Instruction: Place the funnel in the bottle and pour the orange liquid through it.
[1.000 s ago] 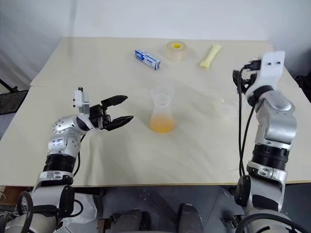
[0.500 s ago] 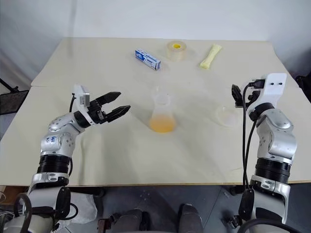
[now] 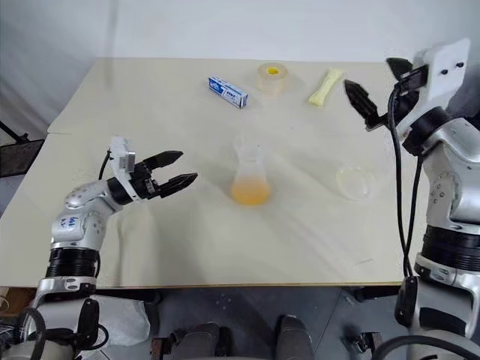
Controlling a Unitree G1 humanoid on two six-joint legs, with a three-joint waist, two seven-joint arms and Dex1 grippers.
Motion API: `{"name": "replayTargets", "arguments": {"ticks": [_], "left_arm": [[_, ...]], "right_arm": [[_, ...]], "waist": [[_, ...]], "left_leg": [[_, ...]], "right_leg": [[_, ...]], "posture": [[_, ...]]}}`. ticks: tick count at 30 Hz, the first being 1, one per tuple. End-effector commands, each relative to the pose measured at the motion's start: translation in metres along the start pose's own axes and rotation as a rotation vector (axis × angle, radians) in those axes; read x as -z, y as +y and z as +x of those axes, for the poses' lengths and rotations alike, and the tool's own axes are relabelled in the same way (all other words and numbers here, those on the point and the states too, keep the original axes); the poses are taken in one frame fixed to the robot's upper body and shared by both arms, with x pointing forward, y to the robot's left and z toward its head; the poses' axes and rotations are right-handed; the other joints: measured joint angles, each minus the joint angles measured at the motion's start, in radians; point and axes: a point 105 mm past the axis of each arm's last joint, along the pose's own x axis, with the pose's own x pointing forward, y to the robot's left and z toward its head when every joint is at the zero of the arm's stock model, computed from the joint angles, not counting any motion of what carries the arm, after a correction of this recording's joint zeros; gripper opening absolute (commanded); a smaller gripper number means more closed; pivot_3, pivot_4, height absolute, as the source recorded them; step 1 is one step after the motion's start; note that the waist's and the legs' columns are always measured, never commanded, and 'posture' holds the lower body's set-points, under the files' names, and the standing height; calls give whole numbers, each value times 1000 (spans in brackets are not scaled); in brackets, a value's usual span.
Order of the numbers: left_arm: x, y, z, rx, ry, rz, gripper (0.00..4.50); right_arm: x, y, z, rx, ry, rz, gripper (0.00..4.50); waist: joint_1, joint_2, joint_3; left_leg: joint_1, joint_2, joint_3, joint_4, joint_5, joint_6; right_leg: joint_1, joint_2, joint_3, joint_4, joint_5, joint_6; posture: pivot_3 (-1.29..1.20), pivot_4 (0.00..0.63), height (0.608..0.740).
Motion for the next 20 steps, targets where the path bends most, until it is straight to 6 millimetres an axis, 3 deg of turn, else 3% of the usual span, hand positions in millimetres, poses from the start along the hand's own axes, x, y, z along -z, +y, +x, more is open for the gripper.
{"name": "replayTargets", "arguments": {"ticks": [1,4,8,14,20], "left_arm": [[-5,-3,-15,39,8,57,4500],[0,-7,-27,67,37,58,4500],[12,-15,-44,93,82,38,4500],[22,-17,-59,94,109,28,4500],[16,-13,-60,60,58,43,4500]], "right_arm": [[-8,11,-10,-69,-13,-43,4480],[-2,35,-26,-193,21,-35,4480],[31,82,-73,-455,197,44,4480],[73,76,-110,-440,378,75,4480],[94,79,-131,-409,423,118,4480]], "waist": [[4,0,0],[10,0,0],[28,0,0],[43,-1,0],[50,-1,0]], "left_leg": [[0,0,0,0,0,0],[0,0,0,0,0,0],[0,0,0,0,0,0],[1,0,4,3,0,1],[3,1,4,2,0,1]], "right_leg": [[0,0,0,0,0,0],[0,0,0,0,0,0],[0,0,0,-3,0,0],[5,0,1,-8,0,0],[6,0,1,-8,0,0]], "posture": [[0,150,740],[0,150,740],[0,150,740],[0,150,740],[0,150,740]]}}
